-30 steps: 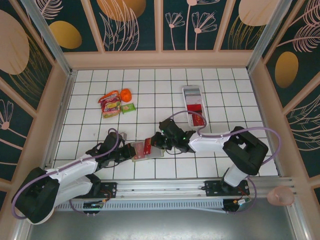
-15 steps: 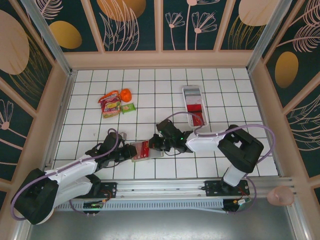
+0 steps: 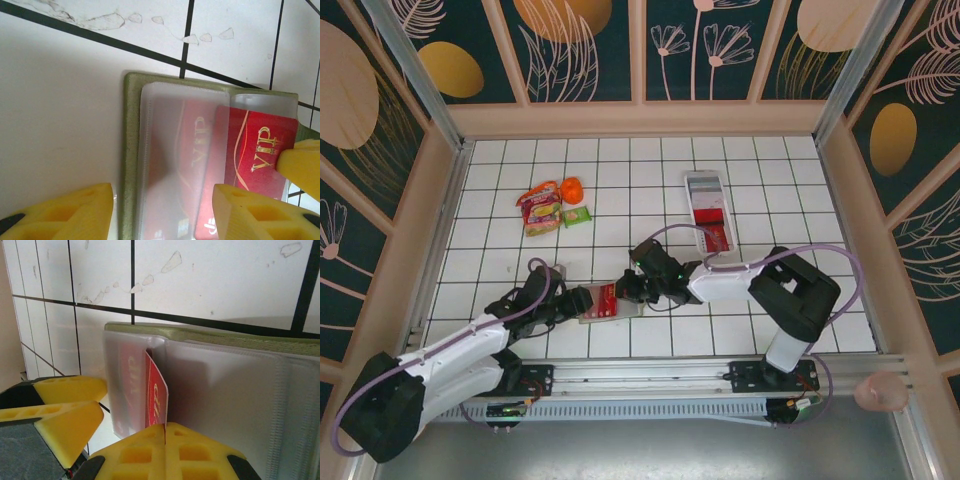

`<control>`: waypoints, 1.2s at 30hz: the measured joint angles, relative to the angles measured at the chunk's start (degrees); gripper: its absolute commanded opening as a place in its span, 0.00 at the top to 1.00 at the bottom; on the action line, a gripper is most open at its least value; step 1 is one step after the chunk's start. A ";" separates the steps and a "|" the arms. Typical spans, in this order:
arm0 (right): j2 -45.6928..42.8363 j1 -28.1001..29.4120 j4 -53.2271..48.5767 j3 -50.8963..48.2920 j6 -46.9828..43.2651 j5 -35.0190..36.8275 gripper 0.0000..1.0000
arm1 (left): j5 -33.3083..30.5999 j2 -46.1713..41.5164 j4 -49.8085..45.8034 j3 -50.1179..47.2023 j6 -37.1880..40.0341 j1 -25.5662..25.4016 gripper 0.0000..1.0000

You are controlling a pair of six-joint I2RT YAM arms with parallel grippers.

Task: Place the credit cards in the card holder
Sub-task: Insert the credit card into the card slot.

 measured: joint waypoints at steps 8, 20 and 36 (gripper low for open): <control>1.64 0.00 0.07 1.57 -0.24 -0.90 1.00 | -1.09 2.12 -0.07 -0.02 -0.37 0.02 0.64; 6.23 1.29 -2.01 7.15 -1.75 -1.75 1.00 | -1.09 1.64 1.03 -0.94 -0.39 0.11 0.65; 9.05 2.86 -9.75 13.94 -4.59 -0.28 0.46 | -1.09 -0.07 0.46 -1.09 -0.44 0.11 0.57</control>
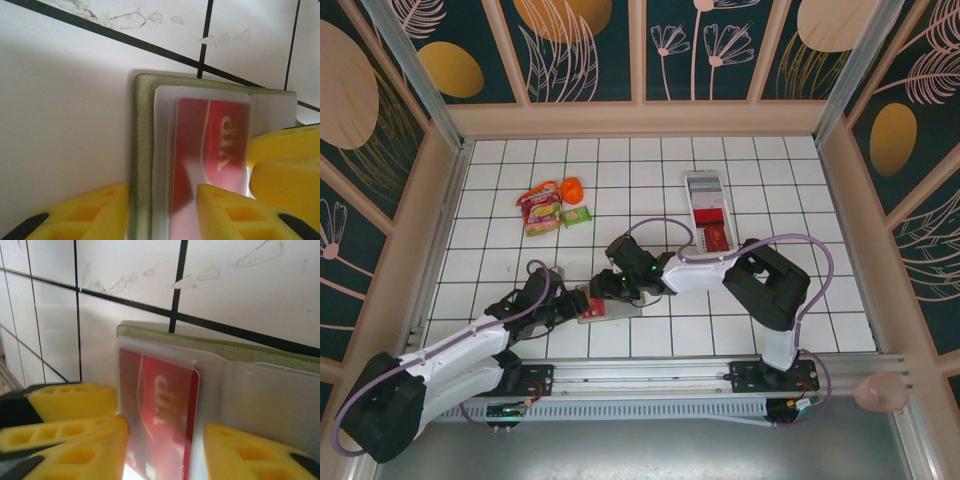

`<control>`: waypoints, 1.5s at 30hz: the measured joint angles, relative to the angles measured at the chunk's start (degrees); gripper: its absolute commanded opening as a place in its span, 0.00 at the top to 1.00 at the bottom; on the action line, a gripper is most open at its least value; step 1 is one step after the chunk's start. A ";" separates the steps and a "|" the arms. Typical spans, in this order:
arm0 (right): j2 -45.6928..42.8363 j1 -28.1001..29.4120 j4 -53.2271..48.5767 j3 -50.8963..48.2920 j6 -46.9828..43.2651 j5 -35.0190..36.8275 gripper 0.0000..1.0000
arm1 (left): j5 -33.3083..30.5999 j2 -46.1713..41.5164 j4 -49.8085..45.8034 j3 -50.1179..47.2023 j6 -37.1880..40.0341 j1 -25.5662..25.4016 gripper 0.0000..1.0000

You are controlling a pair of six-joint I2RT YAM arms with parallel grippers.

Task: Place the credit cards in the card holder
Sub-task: Insert the credit card into the card slot, then close the card holder at the bottom-center of the table.

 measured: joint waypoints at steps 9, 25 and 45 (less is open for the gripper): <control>-5.25 0.26 -7.30 0.20 -1.95 5.77 0.87 | 0.57 -1.27 -0.85 -0.28 -0.46 0.00 0.57; -1.86 1.20 -12.98 0.50 -2.75 12.13 1.00 | 1.36 0.04 -1.40 0.61 -0.17 0.00 0.53; -3.41 1.46 -6.01 -4.00 -0.48 12.59 1.00 | 4.85 3.85 1.27 1.68 -0.55 0.48 0.54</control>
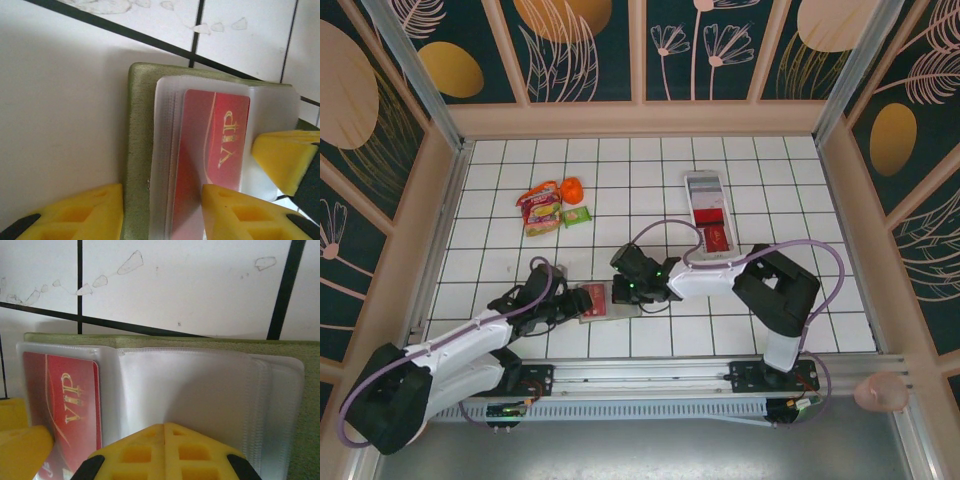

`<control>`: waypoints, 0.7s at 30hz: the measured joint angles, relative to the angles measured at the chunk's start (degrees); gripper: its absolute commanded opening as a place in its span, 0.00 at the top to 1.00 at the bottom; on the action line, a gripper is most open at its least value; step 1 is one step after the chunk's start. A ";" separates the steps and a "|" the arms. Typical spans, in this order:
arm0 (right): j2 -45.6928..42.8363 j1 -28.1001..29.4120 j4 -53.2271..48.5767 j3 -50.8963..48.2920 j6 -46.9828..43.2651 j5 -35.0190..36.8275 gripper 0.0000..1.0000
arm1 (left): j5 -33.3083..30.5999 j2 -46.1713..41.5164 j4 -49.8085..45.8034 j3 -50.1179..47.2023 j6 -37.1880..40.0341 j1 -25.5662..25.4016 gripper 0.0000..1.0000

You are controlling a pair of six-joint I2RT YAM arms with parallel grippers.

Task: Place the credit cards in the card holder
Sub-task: Close the card holder at the bottom-center of the table.

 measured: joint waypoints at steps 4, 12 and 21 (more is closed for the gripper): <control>-0.31 -0.07 1.33 -0.83 0.57 -0.07 1.00 | 5.16 -0.22 3.87 0.00 -1.22 -0.15 0.54; -1.03 -0.17 4.72 -2.89 1.64 -0.17 1.00 | 10.91 -3.32 8.72 0.39 -3.23 -0.55 0.53; -2.21 -0.26 4.79 -3.63 2.05 0.48 1.00 | 12.39 -2.16 12.94 1.92 -4.37 -0.59 0.54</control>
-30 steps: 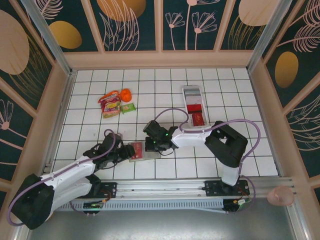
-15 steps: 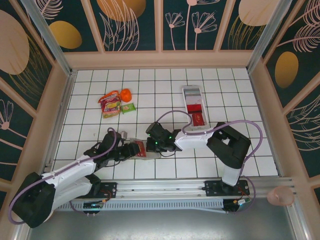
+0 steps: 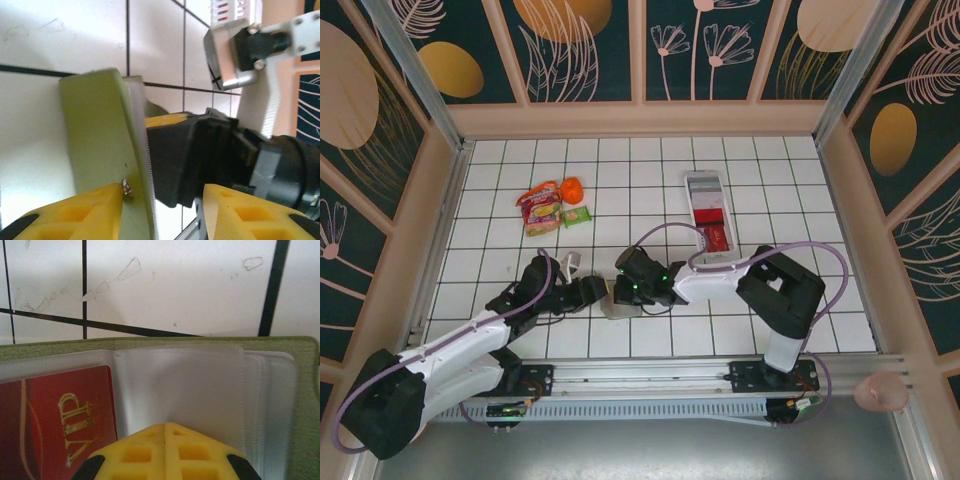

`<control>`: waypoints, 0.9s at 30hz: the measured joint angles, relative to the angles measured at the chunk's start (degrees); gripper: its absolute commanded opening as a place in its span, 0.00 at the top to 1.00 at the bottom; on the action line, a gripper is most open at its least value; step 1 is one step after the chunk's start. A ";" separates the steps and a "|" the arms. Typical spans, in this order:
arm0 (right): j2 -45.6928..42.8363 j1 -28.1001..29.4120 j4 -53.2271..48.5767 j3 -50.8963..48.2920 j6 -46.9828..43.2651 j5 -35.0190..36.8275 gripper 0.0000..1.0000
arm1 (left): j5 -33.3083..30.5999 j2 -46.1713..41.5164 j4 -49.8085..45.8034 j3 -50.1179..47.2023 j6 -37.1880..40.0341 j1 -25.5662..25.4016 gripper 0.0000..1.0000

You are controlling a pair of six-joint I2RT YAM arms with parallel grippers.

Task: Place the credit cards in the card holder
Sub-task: Close the card holder at the bottom-center of the table.

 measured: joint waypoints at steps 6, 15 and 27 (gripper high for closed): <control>-5.49 0.00 -3.74 -0.02 0.02 4.92 1.00 | -0.17 1.95 2.82 0.83 -0.02 -0.76 0.56; -12.98 0.00 -12.98 -0.22 0.24 14.64 0.88 | -0.90 9.51 6.64 1.86 -0.02 -3.43 0.58; -21.97 -0.02 -17.11 -7.41 2.29 16.81 0.76 | -2.21 26.56 17.53 4.79 -2.58 -5.77 0.61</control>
